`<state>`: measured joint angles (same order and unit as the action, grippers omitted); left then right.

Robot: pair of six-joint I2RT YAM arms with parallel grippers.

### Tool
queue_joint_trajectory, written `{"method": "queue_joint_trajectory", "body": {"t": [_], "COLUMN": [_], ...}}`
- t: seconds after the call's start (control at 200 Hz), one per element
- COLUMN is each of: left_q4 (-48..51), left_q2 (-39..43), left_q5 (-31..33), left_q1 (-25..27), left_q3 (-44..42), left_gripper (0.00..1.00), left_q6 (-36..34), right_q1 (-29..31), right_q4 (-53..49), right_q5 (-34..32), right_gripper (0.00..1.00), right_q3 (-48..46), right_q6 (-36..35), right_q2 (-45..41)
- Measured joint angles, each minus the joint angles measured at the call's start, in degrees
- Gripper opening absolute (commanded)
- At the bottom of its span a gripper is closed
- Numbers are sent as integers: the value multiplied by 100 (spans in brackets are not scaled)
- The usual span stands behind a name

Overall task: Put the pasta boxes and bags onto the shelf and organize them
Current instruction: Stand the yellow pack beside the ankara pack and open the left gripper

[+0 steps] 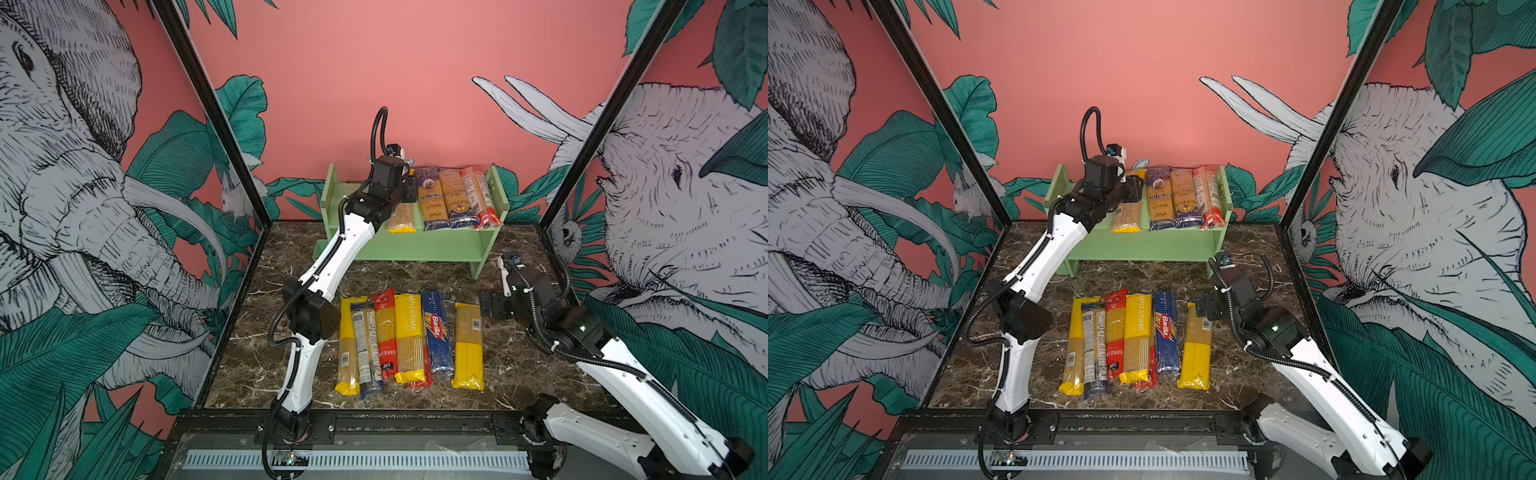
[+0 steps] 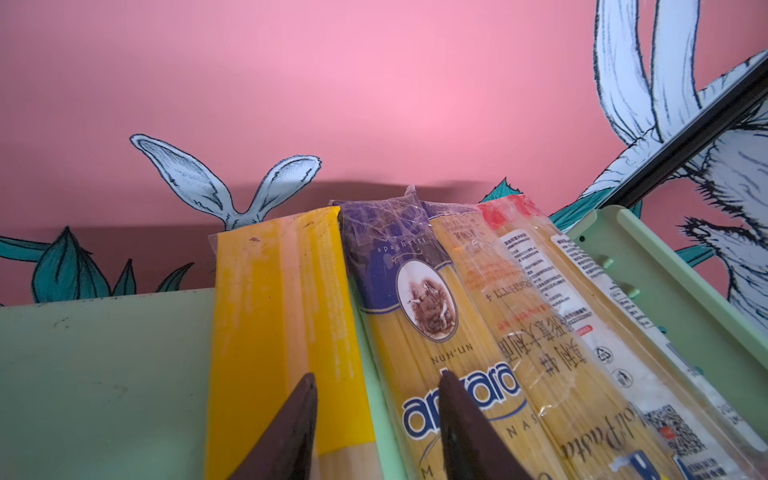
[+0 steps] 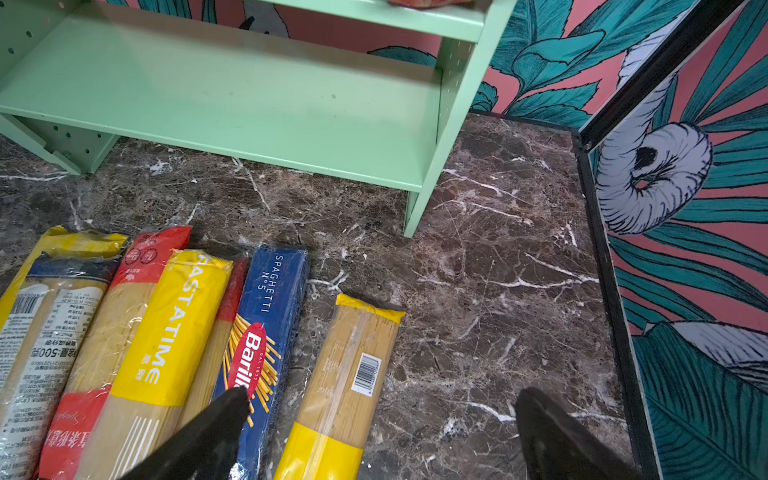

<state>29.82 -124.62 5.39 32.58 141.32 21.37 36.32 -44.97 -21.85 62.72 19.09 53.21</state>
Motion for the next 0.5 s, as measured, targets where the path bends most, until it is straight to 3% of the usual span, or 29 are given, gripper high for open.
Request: {"method": "queue_joint_trajectory", "body": {"t": [0.205,0.5], "left_q4": [26,109], "left_q2": [22,778], "left_q5": [-9,181], "left_q1": [0,0], "left_q3": [-70,-1200], "left_gripper": [51,53], "left_q6": [4,-131], "right_q1": [0,0], "right_q4": [-33,-31], "right_q5": [-2,20], "right_gripper": [99,99], "right_q3": [0,0], "right_q6": [0,24], "right_q2": [-55,-52]}}
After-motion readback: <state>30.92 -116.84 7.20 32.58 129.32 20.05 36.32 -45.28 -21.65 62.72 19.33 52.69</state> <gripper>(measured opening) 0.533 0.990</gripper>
